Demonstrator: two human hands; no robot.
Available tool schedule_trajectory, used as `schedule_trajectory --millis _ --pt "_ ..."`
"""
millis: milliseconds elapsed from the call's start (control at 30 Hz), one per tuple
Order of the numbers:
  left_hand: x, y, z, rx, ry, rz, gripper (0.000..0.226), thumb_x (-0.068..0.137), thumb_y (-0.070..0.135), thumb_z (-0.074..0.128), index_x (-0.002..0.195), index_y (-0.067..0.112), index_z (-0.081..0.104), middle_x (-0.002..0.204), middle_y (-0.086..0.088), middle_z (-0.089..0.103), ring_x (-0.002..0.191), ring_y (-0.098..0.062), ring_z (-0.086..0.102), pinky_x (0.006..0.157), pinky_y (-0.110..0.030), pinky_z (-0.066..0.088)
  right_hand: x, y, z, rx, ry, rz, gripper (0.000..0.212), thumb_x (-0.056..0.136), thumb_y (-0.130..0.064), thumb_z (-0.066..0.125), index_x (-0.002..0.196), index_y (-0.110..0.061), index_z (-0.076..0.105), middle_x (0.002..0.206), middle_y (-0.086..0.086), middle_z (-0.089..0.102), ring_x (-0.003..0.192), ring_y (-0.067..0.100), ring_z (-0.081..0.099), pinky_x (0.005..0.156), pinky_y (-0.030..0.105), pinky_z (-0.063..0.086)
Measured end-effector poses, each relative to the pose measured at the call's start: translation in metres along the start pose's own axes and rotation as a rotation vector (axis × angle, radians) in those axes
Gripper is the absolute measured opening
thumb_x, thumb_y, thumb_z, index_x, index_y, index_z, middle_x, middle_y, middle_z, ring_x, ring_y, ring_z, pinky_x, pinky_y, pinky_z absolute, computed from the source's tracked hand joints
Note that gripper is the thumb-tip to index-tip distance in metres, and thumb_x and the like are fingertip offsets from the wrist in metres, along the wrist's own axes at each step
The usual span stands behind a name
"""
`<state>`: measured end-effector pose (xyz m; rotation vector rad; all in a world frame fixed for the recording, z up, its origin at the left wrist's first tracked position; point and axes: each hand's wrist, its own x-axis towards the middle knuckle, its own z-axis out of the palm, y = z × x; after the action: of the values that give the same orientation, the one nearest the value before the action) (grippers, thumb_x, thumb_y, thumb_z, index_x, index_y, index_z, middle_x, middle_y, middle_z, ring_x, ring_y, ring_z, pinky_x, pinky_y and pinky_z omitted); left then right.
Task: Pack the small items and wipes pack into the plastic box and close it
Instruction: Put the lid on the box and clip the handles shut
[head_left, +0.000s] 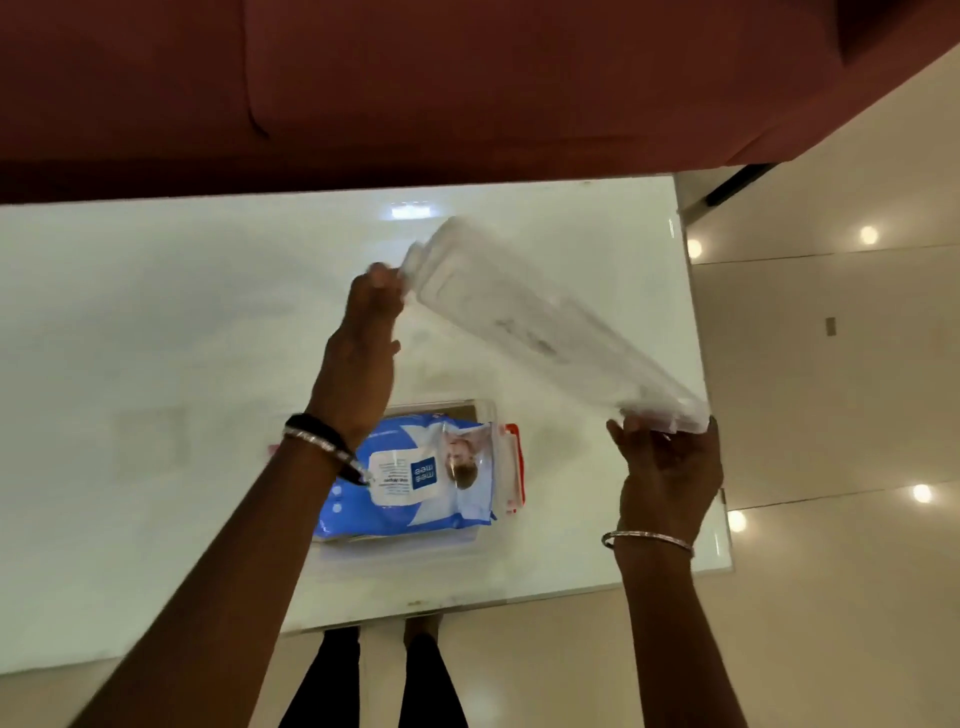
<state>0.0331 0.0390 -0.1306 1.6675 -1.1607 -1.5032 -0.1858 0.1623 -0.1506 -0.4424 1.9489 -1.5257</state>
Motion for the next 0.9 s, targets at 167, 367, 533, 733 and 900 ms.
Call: schedule_trajectory --millis 167,367,533,733,900 --pt "-0.058 -0.002 -0.056 -0.398 -0.026 -0.039 0.045 0.083 0.065 0.044 0.098 0.032 0.071 0.108 0.01 0.071 0.106 -0.007 0.065 0.097 -0.036 0.049 -0.014 -0.018 0.017 0.204 -0.132 0.055 0.025 0.064 -0.013 0.084 0.081 -0.007 0.066 0.096 0.006 0.076 0.11 0.034 0.067 0.1 0.043 0.052" --pt "-0.098 -0.039 -0.103 -0.568 -0.062 -0.054 0.086 0.069 0.031 0.079 0.143 0.008 0.04 0.138 0.0 0.058 0.132 -0.018 0.051 0.108 -0.037 0.04 -0.035 -0.027 0.027 0.458 -0.404 0.306 0.046 0.055 -0.031 0.086 0.096 -0.013 0.074 0.115 0.003 0.073 0.113 0.023 0.067 0.093 0.03 0.055" --pt "-0.124 -0.068 -0.113 -0.554 -0.084 -0.113 0.063 0.085 0.006 0.049 0.146 0.018 0.037 0.142 -0.001 0.054 0.131 -0.019 0.051 0.105 -0.031 0.043 -0.057 -0.024 0.03 0.446 -0.426 0.341 0.033 0.093 0.005 0.04 0.116 -0.005 0.061 0.112 -0.001 0.075 0.104 0.016 0.07 0.083 0.023 0.057" --pt "-0.133 -0.086 -0.125 -0.478 -0.05 -0.093 0.069 0.081 0.02 0.064 0.145 0.016 0.038 0.146 0.0 0.05 0.137 -0.017 0.044 0.11 -0.032 0.038 -0.071 -0.01 0.015 0.464 -0.415 0.396 0.047 0.068 0.004 0.058 0.109 -0.015 0.074 0.12 0.004 0.072 0.113 0.017 0.067 0.089 0.026 0.057" --pt "-0.118 -0.099 -0.126 -0.406 -0.007 -0.099 0.056 0.092 -0.004 0.046 0.144 0.014 0.039 0.144 0.0 0.051 0.131 -0.015 0.051 0.099 -0.025 0.05 -0.083 0.006 0.012 0.634 -0.409 0.477 0.055 0.067 -0.005 0.068 0.122 -0.002 0.064 0.128 0.018 0.065 0.12 0.027 0.062 0.101 0.034 0.05"
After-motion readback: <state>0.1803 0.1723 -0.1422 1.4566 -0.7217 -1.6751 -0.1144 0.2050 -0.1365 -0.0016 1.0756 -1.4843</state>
